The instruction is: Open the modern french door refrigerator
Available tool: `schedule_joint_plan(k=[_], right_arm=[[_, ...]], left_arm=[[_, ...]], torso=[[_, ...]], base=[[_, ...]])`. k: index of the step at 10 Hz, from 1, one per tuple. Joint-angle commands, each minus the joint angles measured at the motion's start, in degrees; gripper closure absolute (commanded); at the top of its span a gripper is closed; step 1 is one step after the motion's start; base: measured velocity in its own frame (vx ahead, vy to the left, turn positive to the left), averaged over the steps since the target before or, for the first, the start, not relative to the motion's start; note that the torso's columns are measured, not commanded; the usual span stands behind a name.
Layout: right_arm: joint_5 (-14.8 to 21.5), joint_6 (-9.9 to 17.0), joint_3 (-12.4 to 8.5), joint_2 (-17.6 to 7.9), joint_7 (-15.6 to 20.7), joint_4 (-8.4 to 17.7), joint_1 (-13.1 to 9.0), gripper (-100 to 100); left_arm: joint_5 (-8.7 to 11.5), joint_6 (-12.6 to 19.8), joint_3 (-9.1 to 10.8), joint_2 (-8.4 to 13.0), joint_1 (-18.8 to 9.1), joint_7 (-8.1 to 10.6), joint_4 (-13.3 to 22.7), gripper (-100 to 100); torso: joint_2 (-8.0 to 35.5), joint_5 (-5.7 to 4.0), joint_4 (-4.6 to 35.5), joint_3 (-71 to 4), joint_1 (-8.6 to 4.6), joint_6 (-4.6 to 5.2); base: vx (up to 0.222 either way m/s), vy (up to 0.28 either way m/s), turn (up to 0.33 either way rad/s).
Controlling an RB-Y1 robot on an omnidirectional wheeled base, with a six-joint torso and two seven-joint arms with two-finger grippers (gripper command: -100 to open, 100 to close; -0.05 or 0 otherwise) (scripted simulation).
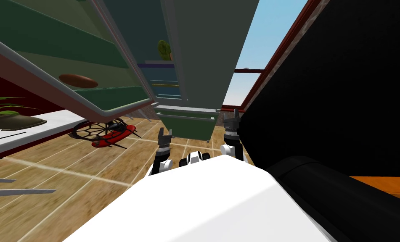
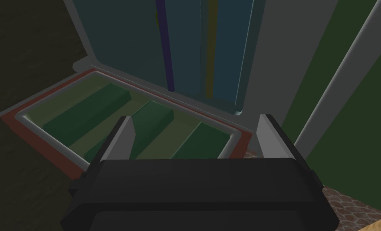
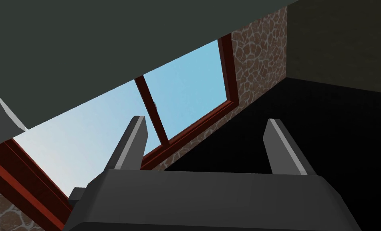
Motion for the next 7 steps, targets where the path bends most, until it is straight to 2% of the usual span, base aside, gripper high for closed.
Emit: schedule_joint_plan(k=[1, 6, 7], right_arm=[[0.0, 0.0, 0.0, 0.0, 0.0, 0.0, 0.0, 0], [0.0, 0.0, 0.0, 0.0, 0.0, 0.0, -0.01, 0], [0.0, 0.0, 0.0, 0.0, 0.0, 0.0, -0.01, 0]], left_arm=[[-0.04, -2.25, -1.46, -0.33, -0.96, -0.29, 3.51, -100], [0.1, -6.77, -4.55, -0.93, -4.06, -0.79, 11.11, -100], [0.1, -6.77, -4.55, -0.93, -4.06, -0.79, 11.98, -100]], torso=[[-0.04, 0.0, -0.02, -0.04, 0.01, 0.0], [0.12, 0.02, 0.03, 0.07, 0.06, 0.0], [0.02, 0.0, 0.01, 0.01, -0.01, 0.01]], base=[[0.087, -0.038, 0.022], [0.082, -0.039, 0.036], [0.082, -0.043, 0.02]])
